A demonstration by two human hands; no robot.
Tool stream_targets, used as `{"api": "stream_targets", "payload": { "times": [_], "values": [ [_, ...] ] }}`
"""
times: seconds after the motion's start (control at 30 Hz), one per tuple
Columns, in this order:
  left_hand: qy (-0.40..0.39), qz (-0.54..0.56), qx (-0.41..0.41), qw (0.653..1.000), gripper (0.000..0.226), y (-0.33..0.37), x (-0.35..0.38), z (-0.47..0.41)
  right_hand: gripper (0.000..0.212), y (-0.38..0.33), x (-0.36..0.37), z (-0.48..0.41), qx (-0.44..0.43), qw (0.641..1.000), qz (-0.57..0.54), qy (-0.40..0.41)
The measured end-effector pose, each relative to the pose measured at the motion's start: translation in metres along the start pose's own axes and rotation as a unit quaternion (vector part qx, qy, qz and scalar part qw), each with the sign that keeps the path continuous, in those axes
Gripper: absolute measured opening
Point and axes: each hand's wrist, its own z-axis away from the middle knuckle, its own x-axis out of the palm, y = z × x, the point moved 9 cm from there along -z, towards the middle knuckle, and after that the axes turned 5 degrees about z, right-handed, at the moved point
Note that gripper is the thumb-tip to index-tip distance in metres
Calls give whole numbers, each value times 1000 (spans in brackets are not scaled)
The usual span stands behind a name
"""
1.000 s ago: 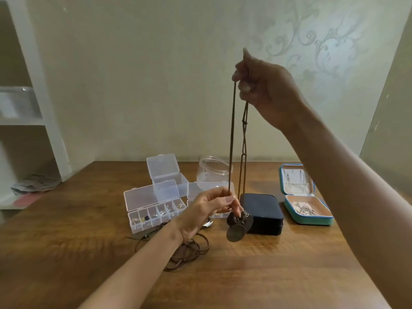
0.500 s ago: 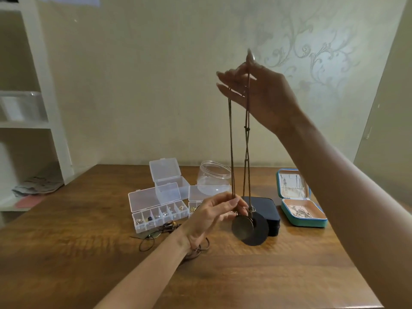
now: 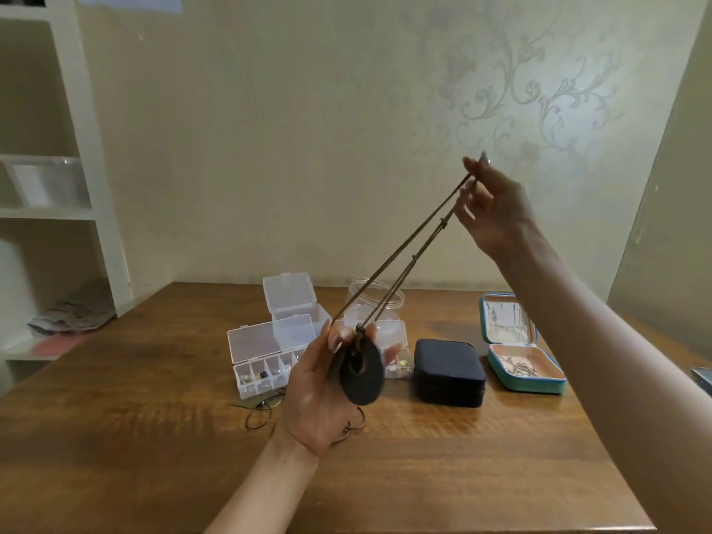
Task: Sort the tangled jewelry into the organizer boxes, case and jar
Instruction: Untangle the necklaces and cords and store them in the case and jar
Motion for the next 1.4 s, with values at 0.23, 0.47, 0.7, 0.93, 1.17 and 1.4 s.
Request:
{"api": "stream_targets", "payload": {
  "times": [0.23,0.47,0.7,0.93,1.17,1.4],
  "values": [
    [64,4,-158,985,21,-13,-14,-2,33,24,9,6,10,981,164,-103],
    [201,-246,-216,923,18,12,-47,-5,21,64,-3,12,24,681,717,-147],
    [250,-262,-249,898,19,4,-39,-12,20,108,34,56,77,717,644,-255],
    [304,-162,-278,897,19,-6,-47,-13,10,115,62,91,-90,689,656,-295],
    [288,-279,-275,874,35,3,-53,-23,7,121,67,106,-204,620,672,-350],
    [51,-578,-231,781,13,22,-21,-62,45,114,29,71,-4,844,432,-318]
  ]
}}
